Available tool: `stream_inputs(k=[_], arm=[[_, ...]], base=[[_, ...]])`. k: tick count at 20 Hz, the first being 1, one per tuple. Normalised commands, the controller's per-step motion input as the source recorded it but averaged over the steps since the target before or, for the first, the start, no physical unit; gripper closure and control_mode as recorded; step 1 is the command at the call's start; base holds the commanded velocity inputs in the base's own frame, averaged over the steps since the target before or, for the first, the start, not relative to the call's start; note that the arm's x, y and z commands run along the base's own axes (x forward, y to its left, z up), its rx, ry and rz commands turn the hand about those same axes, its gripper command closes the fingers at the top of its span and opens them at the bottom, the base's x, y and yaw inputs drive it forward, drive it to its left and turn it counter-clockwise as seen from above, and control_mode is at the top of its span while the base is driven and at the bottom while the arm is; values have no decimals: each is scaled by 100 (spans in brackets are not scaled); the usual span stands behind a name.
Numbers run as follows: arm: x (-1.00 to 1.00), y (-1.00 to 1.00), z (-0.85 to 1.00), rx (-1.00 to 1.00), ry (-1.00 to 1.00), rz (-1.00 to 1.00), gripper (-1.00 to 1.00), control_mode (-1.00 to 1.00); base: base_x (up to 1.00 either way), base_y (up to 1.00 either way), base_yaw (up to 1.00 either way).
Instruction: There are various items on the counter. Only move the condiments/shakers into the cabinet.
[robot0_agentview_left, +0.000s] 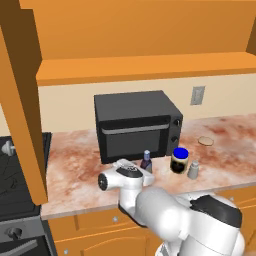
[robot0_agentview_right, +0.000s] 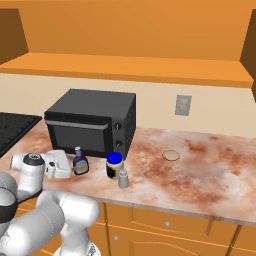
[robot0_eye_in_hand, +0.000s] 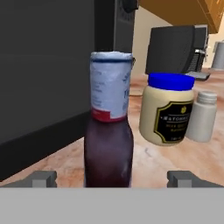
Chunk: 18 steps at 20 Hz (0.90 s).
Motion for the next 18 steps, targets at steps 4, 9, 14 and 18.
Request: stream_inputs(k=[4,9,14,18], arm=[[23,3,-5,0,0,0,-100,-100],[2,0,-2,0,0,0,100,-100],[0,0,0,0,0,0,100,-100],[0,-16,0,0,0,0,100,-100]], base=[[0,0,0],[0,0,0],[0,0,0],[0,0,0]])
